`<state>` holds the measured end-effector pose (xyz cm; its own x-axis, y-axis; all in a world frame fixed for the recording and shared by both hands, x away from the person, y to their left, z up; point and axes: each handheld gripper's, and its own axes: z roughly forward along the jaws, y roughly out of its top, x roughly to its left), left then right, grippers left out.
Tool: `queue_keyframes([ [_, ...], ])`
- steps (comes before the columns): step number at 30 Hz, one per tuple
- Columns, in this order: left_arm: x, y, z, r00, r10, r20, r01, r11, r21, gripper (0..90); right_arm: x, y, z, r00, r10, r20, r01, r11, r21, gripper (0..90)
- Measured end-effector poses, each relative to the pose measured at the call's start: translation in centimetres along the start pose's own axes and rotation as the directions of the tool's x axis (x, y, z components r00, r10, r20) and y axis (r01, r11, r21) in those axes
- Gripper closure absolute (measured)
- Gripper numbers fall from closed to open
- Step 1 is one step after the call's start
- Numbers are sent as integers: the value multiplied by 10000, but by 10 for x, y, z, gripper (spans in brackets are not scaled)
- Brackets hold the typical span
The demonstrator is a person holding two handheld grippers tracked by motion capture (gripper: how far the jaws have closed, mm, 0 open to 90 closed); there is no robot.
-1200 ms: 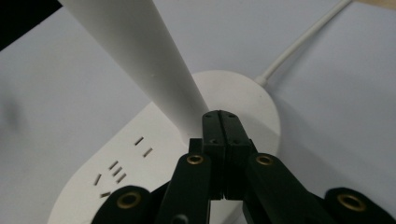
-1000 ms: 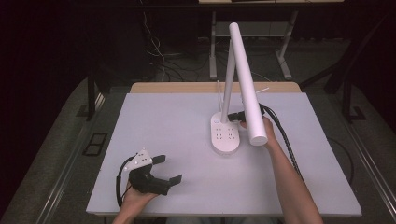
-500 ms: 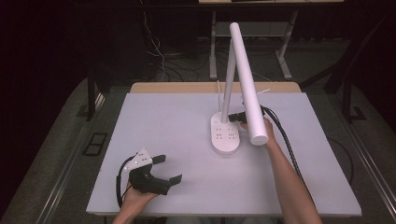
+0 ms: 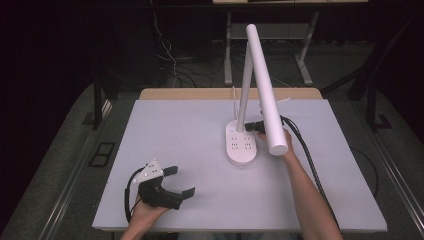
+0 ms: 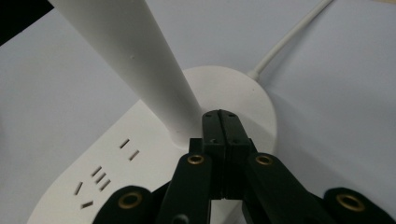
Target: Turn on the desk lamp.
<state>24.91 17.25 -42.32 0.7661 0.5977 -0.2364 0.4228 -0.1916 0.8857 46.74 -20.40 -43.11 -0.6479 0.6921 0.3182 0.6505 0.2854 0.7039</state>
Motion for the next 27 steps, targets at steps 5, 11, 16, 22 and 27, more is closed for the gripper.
queue_keyframes([
  [5,1,0,0,10000,-20,1,20,10000,0,0,0,-1,-1,9999,132,-94,-133,9999,-96,898],
  [11,2,0,0,10000,-18,-4,18,10000,-6,0,0,0,-2,9999,123,-49,-123,9999,-45,898],
  [16,1,0,0,10000,-23,-18,23,10000,5,0,2,2,-7,9999,61,-80,-63,9998,-180,898],
  [22,1,0,0,10000,-23,-19,23,10000,8,0,4,5,-17,10000,-35,-38,34,9999,-131,898],
  [27,1,0,0,10000,-40,-25,40,10000,1,0,8,9,-32,9998,-197,-33,196,9997,-158,898],
])
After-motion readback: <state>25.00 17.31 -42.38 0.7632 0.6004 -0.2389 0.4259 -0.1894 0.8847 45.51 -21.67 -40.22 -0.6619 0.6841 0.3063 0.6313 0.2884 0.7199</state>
